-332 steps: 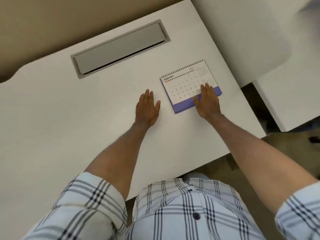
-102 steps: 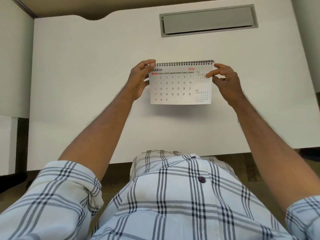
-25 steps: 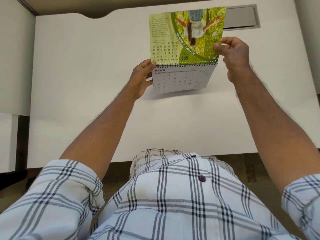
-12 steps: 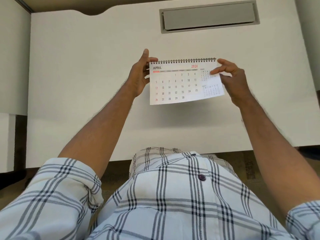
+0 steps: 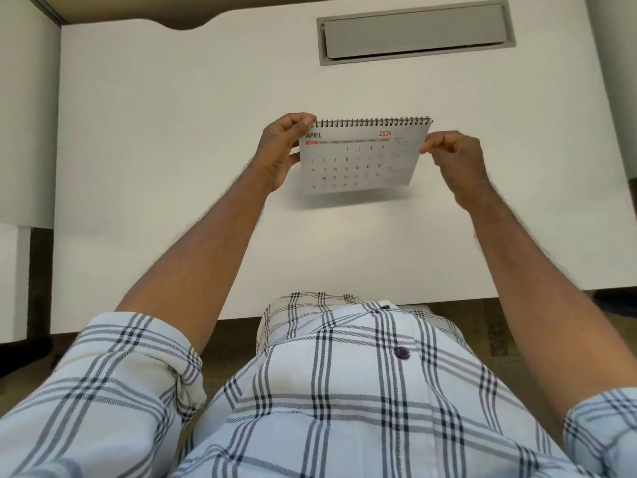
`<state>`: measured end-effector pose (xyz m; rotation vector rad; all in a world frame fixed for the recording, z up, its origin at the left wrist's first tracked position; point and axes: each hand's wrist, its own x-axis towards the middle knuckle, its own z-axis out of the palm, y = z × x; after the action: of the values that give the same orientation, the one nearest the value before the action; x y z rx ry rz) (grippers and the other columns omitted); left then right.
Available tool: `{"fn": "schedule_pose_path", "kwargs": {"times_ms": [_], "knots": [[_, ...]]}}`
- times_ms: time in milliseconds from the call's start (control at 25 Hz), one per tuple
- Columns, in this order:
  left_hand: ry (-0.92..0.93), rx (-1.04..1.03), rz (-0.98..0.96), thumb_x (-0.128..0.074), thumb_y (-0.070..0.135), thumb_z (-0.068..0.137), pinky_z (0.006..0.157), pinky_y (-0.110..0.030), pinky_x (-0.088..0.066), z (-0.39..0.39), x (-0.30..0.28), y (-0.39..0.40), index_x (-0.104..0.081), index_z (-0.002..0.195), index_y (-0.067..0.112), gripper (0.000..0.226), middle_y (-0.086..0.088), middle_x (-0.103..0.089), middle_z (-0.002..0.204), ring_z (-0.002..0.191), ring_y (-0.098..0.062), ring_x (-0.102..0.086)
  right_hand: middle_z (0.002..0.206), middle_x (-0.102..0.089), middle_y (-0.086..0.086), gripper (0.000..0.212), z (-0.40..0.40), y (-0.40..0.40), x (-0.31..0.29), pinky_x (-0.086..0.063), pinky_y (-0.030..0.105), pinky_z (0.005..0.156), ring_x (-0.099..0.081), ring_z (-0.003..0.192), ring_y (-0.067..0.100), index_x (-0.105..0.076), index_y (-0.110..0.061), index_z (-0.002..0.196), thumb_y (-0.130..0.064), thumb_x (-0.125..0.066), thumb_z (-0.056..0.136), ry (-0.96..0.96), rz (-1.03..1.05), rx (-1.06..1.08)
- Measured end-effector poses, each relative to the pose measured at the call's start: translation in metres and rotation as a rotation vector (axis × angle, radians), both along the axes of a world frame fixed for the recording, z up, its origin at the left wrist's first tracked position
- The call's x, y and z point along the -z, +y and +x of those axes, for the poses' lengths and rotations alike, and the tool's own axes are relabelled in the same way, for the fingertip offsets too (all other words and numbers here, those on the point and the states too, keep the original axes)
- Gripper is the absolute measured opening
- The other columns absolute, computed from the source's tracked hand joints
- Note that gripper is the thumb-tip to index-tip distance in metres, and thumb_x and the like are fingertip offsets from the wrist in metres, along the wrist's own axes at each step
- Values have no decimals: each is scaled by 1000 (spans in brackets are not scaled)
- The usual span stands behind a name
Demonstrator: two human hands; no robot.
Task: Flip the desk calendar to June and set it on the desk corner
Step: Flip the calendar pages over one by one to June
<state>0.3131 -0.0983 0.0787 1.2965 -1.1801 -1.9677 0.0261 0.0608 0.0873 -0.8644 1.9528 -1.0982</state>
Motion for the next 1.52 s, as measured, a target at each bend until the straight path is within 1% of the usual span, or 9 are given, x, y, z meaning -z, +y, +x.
{"fn": "schedule_pose_path", "kwargs": {"times_ms": [240, 360, 520, 760, 920, 1040, 1240, 1440, 1520], "knots": [[-46, -30, 16, -62, 38, 103, 85, -38, -58, -3, -2, 3, -73, 93, 18, 24, -1, -75, 94, 89, -19, -65, 89, -71, -8, 15, -5, -33, -29, -44, 24, 64, -61, 70, 11, -69, -24, 96, -23, -55, 91, -167, 143, 205], [-76, -40, 18, -63, 31, 102, 83, -38, -58, -4, -5, 5, -72, 89, 18, 21, 1, -74, 88, 86, -19, -65, 89, -68, -7, 30, -6, -47, -35, -43, 27, 67, -59, 74, 13, -67, -19, 106, -42, -50, 98, -197, 368, 89], [-68, -15, 18, -67, 25, 99, 86, -40, -59, -2, -7, 5, -69, 87, 17, 14, -2, -75, 90, 87, -19, -67, 89, -67, -6, 33, -11, -59, -36, -39, 28, 65, -53, 80, 16, -66, -22, 94, -53, -54, 93, -233, 443, 59], [-40, 4, 11, -69, 23, 98, 92, -44, -56, 0, -8, 4, -69, 98, 19, 4, 0, -76, 97, 91, -17, -68, 95, -69, -7, 31, -11, -73, -35, -35, 25, 60, -48, 78, 12, -74, -19, 105, -41, -79, 85, -233, 316, 182], [-47, -19, 35, -67, 26, 100, 98, -46, -55, 1, -7, 2, -49, 142, 29, 46, 0, -74, 119, 105, -19, -67, 87, -69, -6, 16, -10, -77, -34, -40, 19, 51, -52, 68, 6, -75, -15, 99, -27, -77, 89, -262, 332, 221], [-56, -25, 57, -68, 26, 100, 101, -47, -54, 1, -4, 1, -34, 158, 24, 67, -2, -73, 122, 109, -19, -67, 87, -69, -3, 6, -11, -79, -38, -39, 8, 37, -59, 67, 6, -72, -11, 95, -15, -74, 91, -214, 291, 215], [-54, 21, 50, -68, 30, 99, 106, -51, -53, 2, 3, -3, -49, 152, 20, 58, -1, -75, 120, 107, -18, -69, 97, -75, 4, 9, -18, -82, -32, -63, 32, 75, -73, 96, 26, -75, -14, 85, -10, -82, 80, -86, 227, 201], [-33, 25, 36, -68, 30, 99, 103, -49, -55, 3, 5, -2, -54, 149, 24, 52, 1, -77, 118, 109, -19, -67, 105, -75, -5, 25, -6, -76, -32, -52, 28, 64, -69, 87, 13, -75, -26, 108, -27, -79, 83, 150, 242, 167], [-32, 21, 40, -68, 29, 99, 101, -47, -55, 3, 4, -2, -53, 150, 23, 53, 0, -77, 117, 107, -19, -68, 97, -74, -2, 28, -4, -75, -30, -55, 29, 64, -69, 82, 11, -73, -21, 109, -22, -80, 82, 73, 169, 135]]}}
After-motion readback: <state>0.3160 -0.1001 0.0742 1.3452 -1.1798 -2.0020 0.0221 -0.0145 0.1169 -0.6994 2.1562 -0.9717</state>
